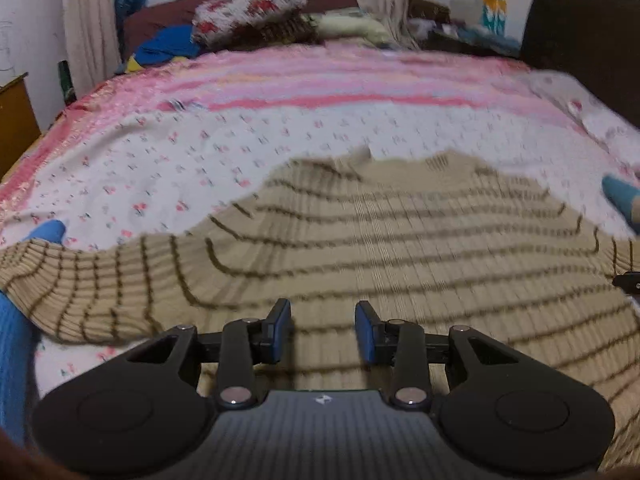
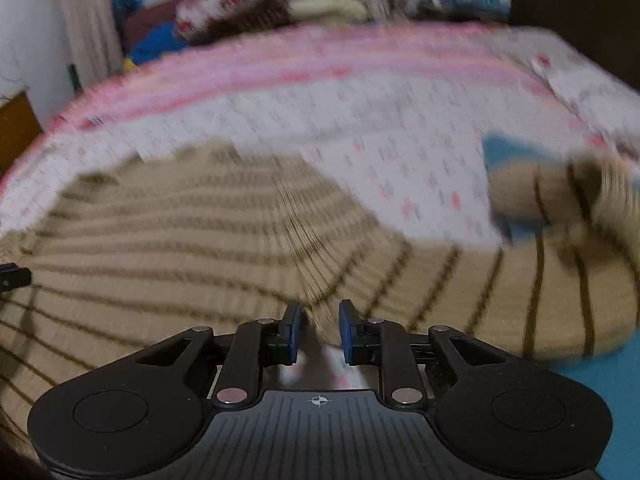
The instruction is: Fold small clothes
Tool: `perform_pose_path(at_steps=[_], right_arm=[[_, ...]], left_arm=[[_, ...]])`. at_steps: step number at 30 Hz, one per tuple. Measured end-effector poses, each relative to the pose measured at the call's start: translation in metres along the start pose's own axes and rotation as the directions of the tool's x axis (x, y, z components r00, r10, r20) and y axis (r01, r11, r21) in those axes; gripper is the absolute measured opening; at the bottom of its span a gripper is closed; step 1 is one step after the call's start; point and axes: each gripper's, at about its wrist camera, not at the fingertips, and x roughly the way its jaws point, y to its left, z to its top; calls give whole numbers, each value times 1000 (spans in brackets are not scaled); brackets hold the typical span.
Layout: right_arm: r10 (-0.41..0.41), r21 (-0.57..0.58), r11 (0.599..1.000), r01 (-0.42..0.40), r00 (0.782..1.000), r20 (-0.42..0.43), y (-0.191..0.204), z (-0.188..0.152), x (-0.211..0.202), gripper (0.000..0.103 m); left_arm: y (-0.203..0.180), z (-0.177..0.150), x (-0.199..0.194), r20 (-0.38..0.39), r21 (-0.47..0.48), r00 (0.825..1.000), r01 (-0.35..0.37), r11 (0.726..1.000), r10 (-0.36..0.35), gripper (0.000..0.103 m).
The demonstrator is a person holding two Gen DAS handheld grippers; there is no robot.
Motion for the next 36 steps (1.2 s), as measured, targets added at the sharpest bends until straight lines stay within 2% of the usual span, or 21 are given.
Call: perform_pose_path(at_steps=[2,4,7,10,13,17,21,26,31,33,36], right_arm=[[1,-3,1000,-1,1000,23,-1,-4,-2,21],[-4,6,1000,3,999,47,-1,-2,-13,21],[19,38,999,-24,991,134,-11,-1,-46,21],[10,99,994,-34,971,237,-31,-1,-85,22],[-78,187,982,20,947,310,-58,1,-113,25],[-212,290,951,111,914,345,-91,2,-128,26],[-229,396,913,100,929,291,-114,-1,-119,28],[-152,479,878,19,958,242,-128,-12,-102,28],[-106,522,852,-31,967,230,-132,-10,-91,28],[-71,518,853,-69,967,246,-129,-7,-93,21],[-21,457,882,-115,959,281,-110,4,-94,11]], left_arm=[[-3,-5,7,-38,15,999,-13,1000,13,42],[-3,-6,7,-32,5,999,-14,1000,14,42],[-2,-8,3,-28,-37,1000,6,999,-7,42],[-4,-12,-2,-22,-59,999,26,998,-28,42],[-11,-14,-10,-5,-49,999,41,998,-41,42],[-26,-16,-22,30,-25,998,57,998,-56,42],[-44,-19,-30,53,10,996,69,998,-69,42],[-60,-22,-34,63,36,994,90,995,-92,42],[-62,-26,-34,56,25,993,106,994,-107,43],[-60,-28,-34,55,16,992,109,994,-110,43],[-56,-30,-34,52,1,992,117,993,-117,43]])
